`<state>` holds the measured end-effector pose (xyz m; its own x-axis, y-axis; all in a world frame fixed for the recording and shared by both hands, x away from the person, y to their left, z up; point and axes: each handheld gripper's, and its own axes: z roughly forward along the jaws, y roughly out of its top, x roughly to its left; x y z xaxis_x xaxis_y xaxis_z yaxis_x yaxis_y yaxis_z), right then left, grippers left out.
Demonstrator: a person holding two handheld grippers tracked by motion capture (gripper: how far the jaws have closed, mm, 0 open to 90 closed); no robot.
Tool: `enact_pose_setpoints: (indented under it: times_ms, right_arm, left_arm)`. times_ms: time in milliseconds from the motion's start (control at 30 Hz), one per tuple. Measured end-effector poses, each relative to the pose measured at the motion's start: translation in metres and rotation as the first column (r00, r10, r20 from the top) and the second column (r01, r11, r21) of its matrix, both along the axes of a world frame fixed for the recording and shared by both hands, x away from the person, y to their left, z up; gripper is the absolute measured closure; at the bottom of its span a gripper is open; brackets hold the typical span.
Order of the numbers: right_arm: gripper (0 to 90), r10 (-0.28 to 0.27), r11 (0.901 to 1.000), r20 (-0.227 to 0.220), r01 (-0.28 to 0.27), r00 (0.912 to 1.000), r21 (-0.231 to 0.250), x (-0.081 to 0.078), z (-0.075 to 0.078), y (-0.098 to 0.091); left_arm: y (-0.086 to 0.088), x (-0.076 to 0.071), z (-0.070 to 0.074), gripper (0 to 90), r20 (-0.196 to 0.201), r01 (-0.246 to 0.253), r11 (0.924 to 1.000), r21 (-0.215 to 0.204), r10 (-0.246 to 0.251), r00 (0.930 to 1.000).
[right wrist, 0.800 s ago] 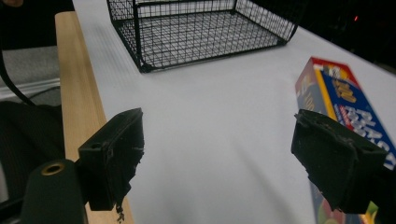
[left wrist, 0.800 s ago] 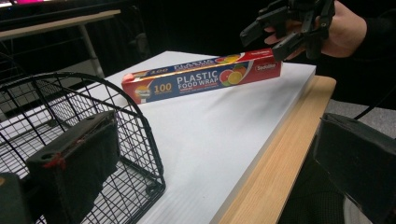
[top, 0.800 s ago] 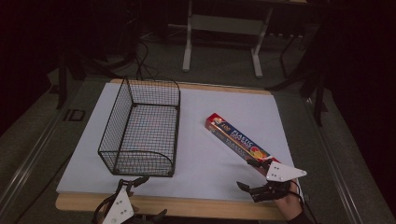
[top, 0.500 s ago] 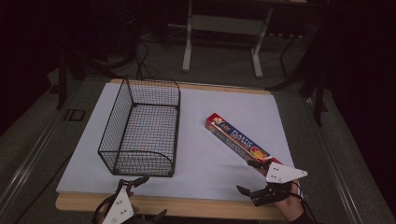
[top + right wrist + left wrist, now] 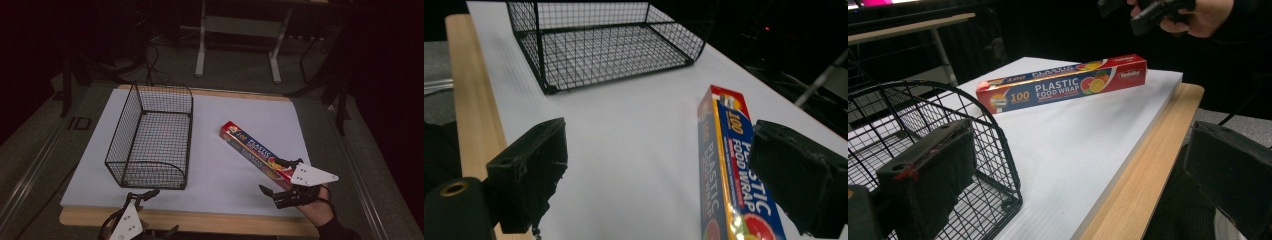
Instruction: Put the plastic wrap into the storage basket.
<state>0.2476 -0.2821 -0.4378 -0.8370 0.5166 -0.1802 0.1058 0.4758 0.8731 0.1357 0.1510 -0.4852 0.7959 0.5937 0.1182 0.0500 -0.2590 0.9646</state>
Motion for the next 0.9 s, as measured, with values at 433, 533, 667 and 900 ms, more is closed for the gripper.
enact_pose_setpoints:
  times_ms: [433,533,667,900]
  right_arm:
    - [9.1,-0.067,0.9961,-0.035,0.065,0.9971,-0.060,0.041,0.005,-0.012]
    - [9.3,-0.101,0.9904,-0.078,0.092,0.9918,-0.102,0.056,-0.002,-0.017]
    - [11.7,-0.132,0.9841,-0.139,0.113,0.9814,-0.137,0.070,-0.012,-0.020]
    - [13.6,-0.161,0.9744,-0.219,0.120,0.9623,-0.190,0.085,-0.025,-0.020]
  left_arm:
    - [0.000,0.000,0.000,0.9,-0.002,0.001,1.0000,0.001,-0.001,1.0000]
    - [0.000,0.000,0.000,1.0,-0.003,0.001,1.0000,0.000,-0.001,1.0000]
    - [0.000,0.001,0.000,1.0,-0.003,0.001,1.0000,0.003,-0.001,1.0000]
    - [0.000,0.001,-0.001,1.0,-0.006,0.001,1.0000,0.004,-0.001,1.0000]
